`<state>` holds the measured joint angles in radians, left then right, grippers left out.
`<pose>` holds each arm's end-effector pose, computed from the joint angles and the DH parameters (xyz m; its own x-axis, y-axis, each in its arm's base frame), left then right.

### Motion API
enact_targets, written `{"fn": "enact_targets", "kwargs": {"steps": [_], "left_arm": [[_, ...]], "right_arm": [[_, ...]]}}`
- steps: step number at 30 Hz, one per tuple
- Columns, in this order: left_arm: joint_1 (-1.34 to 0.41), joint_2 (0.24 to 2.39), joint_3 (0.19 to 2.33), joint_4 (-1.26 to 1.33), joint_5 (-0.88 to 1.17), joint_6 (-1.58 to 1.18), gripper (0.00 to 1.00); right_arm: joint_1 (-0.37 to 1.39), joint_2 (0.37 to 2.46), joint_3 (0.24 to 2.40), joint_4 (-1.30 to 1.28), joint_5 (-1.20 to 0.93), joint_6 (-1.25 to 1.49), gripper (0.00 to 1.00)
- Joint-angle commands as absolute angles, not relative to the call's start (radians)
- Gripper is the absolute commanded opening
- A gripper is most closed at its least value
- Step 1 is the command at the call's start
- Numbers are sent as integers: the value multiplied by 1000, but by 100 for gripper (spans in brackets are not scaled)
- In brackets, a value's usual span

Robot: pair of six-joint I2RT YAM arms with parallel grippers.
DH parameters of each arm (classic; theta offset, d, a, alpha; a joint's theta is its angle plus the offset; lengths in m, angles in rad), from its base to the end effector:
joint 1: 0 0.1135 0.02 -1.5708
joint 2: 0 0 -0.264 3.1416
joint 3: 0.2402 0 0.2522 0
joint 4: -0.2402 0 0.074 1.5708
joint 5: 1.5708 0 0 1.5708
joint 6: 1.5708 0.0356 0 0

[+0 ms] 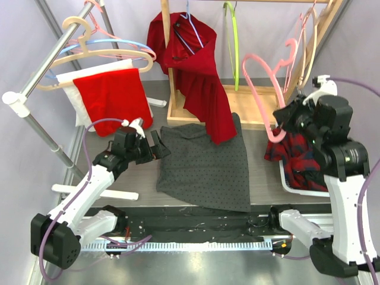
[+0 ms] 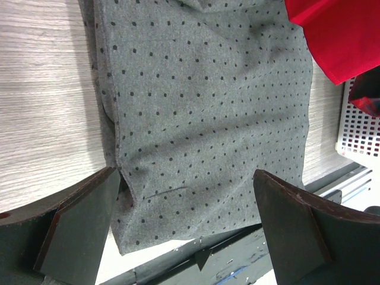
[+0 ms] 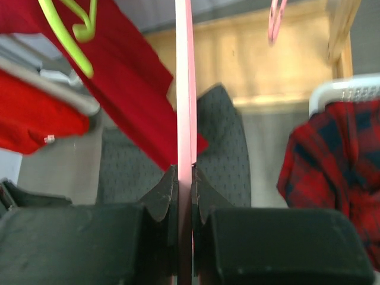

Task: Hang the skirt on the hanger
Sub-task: Pick up the hanger from the clothesline.

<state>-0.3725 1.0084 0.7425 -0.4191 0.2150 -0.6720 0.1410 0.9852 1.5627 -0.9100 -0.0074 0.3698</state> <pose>0.1980 -0.0855 0.2615 -0.7783 -0.3489 -0.5220 0.0318 0.8084 -0.5877 0.1486 0.0214 0.4817 -0.3546 0.3147 -0.8805 -0.0207 0.9388 0.3439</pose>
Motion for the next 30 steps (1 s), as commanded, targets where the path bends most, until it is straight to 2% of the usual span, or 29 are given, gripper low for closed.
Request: {"fn": "enact_targets", "kwargs": {"steps": [1,8,15,19,20,24,30], "left_arm": [[-368,1011,779,-385,242,-667,100],[-370,1012,810,-423,193,-673,100],[-368,1012,853,-460,126,-693,100],[-368,1015,861,-459,104,-701,100],[-368,1017,864,-457,104,-701,100],[-368,1025,874,-463,109,-700,100],[-368,1002,885,-480,92,-681,100]], "right_arm": [[140,888,1503,-1029,-75,356,1],[140,738,1473,-1072,-66,340,1],[138,692,1658,-973,-101,354,1],[138,709,1713,-882,-271,362,1],[140,716,1712,-841,-385,357,1],[138,753,1671,-769,-553,379,1],[138,796,1462,-667,-684,429,1]]}}
